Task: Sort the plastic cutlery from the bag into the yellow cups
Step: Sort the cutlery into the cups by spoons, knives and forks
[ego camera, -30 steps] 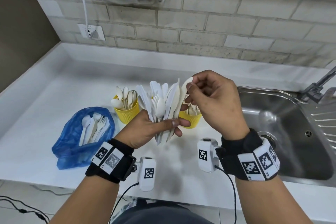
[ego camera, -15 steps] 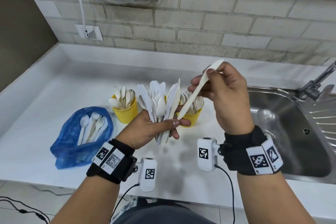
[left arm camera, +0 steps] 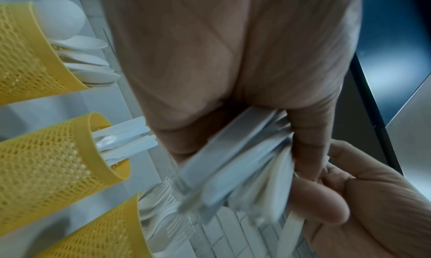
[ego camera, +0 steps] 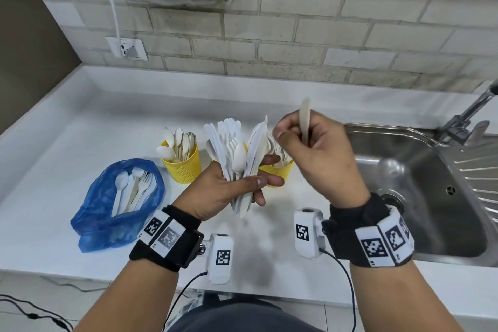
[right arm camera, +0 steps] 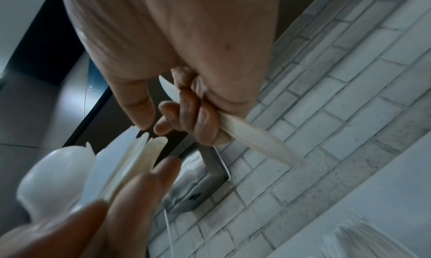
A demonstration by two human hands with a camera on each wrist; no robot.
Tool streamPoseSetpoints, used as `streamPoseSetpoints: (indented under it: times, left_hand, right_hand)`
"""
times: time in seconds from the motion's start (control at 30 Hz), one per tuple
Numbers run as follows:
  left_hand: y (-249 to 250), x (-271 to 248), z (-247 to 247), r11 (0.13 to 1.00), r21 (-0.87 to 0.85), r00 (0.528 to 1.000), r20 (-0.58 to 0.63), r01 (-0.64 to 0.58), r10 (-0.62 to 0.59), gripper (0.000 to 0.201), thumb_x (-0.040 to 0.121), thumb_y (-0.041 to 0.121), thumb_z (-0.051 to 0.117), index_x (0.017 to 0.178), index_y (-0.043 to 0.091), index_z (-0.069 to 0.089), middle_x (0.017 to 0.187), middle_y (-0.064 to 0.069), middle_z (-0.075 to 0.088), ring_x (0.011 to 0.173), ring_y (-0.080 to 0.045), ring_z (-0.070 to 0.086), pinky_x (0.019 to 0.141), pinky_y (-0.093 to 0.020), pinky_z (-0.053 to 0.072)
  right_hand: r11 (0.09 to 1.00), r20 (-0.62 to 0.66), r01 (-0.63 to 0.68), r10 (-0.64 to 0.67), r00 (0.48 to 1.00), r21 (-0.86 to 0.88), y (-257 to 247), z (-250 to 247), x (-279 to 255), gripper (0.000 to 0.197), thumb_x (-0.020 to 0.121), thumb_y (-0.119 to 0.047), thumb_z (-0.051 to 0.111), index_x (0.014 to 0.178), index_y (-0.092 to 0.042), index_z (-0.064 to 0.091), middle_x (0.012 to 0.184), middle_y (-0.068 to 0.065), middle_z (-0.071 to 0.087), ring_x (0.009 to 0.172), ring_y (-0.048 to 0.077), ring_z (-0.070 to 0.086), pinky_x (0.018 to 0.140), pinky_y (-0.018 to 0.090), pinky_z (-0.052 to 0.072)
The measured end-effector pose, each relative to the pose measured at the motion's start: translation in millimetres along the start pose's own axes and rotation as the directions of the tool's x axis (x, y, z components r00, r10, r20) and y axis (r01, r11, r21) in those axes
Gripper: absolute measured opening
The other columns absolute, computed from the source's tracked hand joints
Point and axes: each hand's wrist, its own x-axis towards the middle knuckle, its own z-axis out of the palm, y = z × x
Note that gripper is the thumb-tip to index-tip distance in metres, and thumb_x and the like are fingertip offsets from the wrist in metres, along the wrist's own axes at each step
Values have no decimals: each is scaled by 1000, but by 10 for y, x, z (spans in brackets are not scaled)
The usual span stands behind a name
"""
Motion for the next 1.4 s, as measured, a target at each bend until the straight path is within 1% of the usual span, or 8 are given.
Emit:
streamPoseSetpoints:
  times: [0.1,0.33,0.43,0.5,0.6,0.8,1.1,1.4]
  left_hand:
    - [35,-9,26,999,33,1000,-8,-2,2,36,91,16,67,127,13,65,110,-14,77,70,-25,68,72,-29,54]
    - [33,-23,21,999,53,1000,5,4,-4,40,91,18,67,130,8,62,110,-12,77,70,-25,68,74,-28,54]
    - [49,-39,13,999,48,1000,6,0,0,37,91,19,67,127,15,64,108,-13,78,70,-24,68,70,-25,54]
    - [42,-41,-8,998,61,1000,9,-1,0,37,92,19,67,129,15,63,108,-13,78,71,-24,69,72,-26,54]
    - [14,-32,-37,999,47,1000,11,3,-4,38,93,20,66,130,12,62,109,-14,77,70,-26,67,72,-29,54]
    - [-29,-22,-81,1000,-8,1000,8,-16,16,23,95,27,70,118,24,73,106,-18,76,65,-27,60,72,-37,49]
    - [21,-7,-60,999,31,1000,19,-14,13,20,95,23,68,111,12,70,102,-20,75,64,-29,57,70,-38,51]
    - [69,-20,-67,993,120,1000,12,-8,6,23,98,14,63,117,2,64,100,-15,77,60,-23,58,66,-31,51]
  right_hand:
    - [998,57,-54,52,997,30,43,65,-39,10,93,-4,72,85,-7,68,60,19,36,54,33,41,65,35,62]
    - [997,63,-62,59,996,40,-4,66,-35,11,96,0,67,86,-4,63,68,18,45,59,18,47,58,15,53]
    - [995,101,-72,65,993,63,39,92,-22,10,95,-8,72,89,-7,64,70,25,50,61,36,62,64,31,62]
    - [995,113,-65,56,992,71,48,85,-21,13,96,-7,71,85,-8,64,70,19,52,64,41,64,62,23,58]
    - [998,60,-35,32,998,60,49,70,-5,16,97,-8,69,84,-11,62,68,7,51,59,14,51,59,17,48]
    - [968,-26,-75,83,996,240,66,55,38,16,103,-10,58,89,-13,51,57,-11,47,43,6,44,49,21,37]
    - [932,120,-166,134,984,321,123,156,-70,17,105,-18,57,96,-4,56,56,8,54,44,19,50,47,31,39]
    - [764,-238,18,179,955,645,83,34,94,30,113,-22,34,87,-12,46,66,9,49,59,28,55,60,37,50]
